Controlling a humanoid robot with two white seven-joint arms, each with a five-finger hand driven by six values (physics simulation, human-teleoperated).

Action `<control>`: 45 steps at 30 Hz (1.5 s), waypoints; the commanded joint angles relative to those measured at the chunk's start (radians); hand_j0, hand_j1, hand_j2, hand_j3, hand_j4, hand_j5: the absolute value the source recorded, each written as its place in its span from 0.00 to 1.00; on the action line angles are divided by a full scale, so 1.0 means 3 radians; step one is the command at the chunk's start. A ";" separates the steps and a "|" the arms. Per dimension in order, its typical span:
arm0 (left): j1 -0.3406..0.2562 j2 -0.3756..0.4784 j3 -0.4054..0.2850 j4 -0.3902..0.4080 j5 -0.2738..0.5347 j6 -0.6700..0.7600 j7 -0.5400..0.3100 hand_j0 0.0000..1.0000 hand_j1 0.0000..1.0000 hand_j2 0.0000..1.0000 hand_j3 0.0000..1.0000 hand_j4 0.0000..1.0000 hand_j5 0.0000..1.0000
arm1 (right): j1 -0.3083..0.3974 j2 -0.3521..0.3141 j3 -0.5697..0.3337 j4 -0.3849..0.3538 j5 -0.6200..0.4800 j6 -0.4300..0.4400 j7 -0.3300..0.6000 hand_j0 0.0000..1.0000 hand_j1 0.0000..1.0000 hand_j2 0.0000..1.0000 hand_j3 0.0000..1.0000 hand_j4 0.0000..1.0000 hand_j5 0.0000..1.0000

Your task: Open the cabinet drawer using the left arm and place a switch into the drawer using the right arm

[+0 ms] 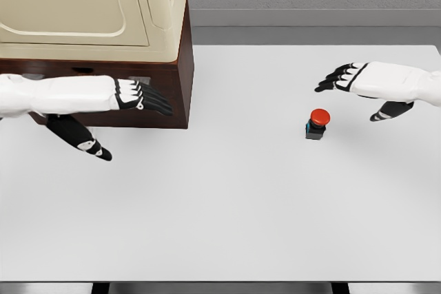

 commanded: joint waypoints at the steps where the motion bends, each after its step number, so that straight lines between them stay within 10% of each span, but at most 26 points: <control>1: -0.0005 0.0037 -0.0059 0.0000 0.0126 0.0010 0.0000 1.00 1.00 1.00 1.00 1.00 1.00 | 0.0000 0.0022 -0.0001 0.0015 0.0000 0.0009 -0.0001 1.00 1.00 1.00 1.00 1.00 1.00; 10: 0.0011 0.0175 -0.0029 0.0000 0.0157 0.0010 0.0035 1.00 1.00 1.00 1.00 1.00 1.00 | -0.0015 0.0221 0.0014 0.0184 -0.0010 0.0009 -0.0001 1.00 1.00 1.00 1.00 1.00 1.00; 12: 0.0005 0.0160 0.0048 0.0000 0.0157 0.0010 0.0633 1.00 1.00 1.00 1.00 1.00 1.00 | -0.0041 0.0277 0.0163 0.0169 -0.0010 0.0009 -0.0001 1.00 1.00 1.00 1.00 1.00 1.00; 14: 0.0000 0.0170 0.0099 0.0000 0.0270 0.0010 0.0654 1.00 1.00 1.00 1.00 1.00 1.00 | -0.0051 0.0318 0.0193 0.0148 -0.0005 0.0009 -0.0001 1.00 1.00 1.00 1.00 1.00 1.00; 19: 0.0057 0.0308 0.0053 -0.0005 0.0382 0.0012 0.0424 1.00 1.00 1.00 1.00 1.00 1.00 | -0.0056 0.0380 0.0342 0.0159 0.0000 0.0009 -0.0001 1.00 1.00 1.00 1.00 1.00 1.00; 22: -0.0010 0.0380 0.0099 -0.0005 0.0377 0.0840 -0.0041 1.00 1.00 1.00 1.00 1.00 1.00 | -0.0107 0.0421 0.0470 0.0199 0.0010 0.0009 -0.0001 1.00 1.00 1.00 1.00 1.00 1.00; 35: -0.0051 0.0369 0.0099 0.0005 0.0755 0.1387 0.0219 1.00 1.00 1.00 1.00 1.00 1.00 | -0.0113 0.0492 0.0480 0.0516 0.0071 0.0009 -0.0001 0.86 0.86 0.86 0.86 0.86 0.86; 45: 0.0000 0.0339 0.0104 0.0056 0.0863 0.1520 -0.0119 1.00 1.00 1.00 1.00 1.00 1.00 | -0.0133 0.0564 0.0485 0.0644 0.0071 0.0009 -0.0001 0.72 0.72 0.72 0.72 0.72 0.72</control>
